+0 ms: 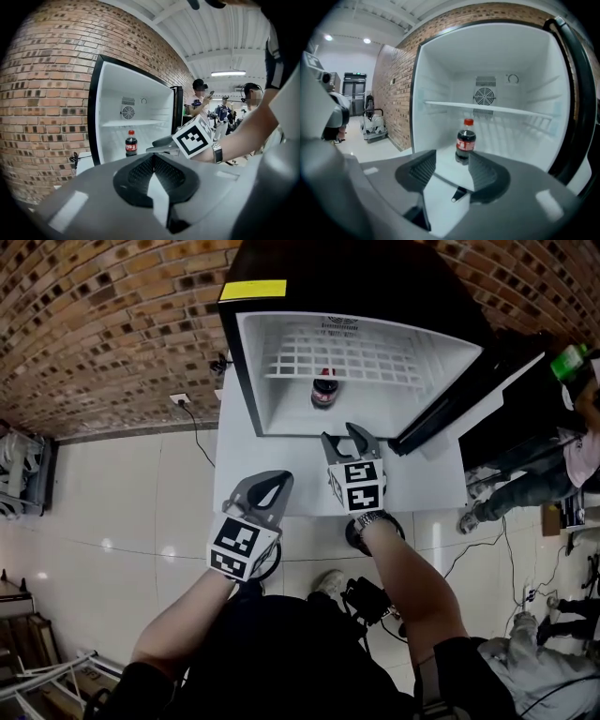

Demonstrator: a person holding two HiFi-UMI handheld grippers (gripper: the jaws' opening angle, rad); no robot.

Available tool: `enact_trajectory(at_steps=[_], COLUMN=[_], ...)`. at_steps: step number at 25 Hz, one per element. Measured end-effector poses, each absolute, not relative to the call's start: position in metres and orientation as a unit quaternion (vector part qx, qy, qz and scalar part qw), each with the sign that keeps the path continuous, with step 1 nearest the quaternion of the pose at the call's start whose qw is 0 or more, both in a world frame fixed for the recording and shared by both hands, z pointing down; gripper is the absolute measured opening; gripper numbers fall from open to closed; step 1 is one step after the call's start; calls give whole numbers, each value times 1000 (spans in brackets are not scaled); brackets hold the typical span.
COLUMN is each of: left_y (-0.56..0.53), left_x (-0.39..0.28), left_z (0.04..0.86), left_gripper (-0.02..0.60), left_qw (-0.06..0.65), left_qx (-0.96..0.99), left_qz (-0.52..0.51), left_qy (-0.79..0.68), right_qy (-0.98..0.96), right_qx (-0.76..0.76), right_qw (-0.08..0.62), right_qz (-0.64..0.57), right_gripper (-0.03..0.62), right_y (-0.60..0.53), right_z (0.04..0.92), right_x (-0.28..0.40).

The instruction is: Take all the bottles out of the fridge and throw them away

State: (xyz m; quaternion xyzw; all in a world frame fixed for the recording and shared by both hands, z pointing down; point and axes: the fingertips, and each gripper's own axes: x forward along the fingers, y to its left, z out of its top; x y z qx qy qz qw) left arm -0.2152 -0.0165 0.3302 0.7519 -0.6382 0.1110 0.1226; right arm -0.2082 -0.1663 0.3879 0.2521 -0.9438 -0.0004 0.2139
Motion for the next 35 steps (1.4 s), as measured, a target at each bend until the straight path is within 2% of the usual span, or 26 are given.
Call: enact_trajectory(at_steps=[2,14,32,35], left_y=[-16,-20,-10,-9], left_x=[-221,-242,-267,-269], left_z=[331,346,367,368], left_gripper=[3,3,3,3], left_qw=[122,133,147,148], left_qx=[749,738,728,727], left_qz=[115,136,170,170], left_qy=[-641,-647,-647,-648], right_qy=[-942,-934,-932,-933], right_qx=[253,265,284,283], right_qw=[219,238,225,222], right_qz=[1,21,23,22], right_gripper=[210,333,334,316], right_y=[-176,-232,-279,-279], right_z=[394,425,440,440], right_x=[-216,-262,-303,-305])
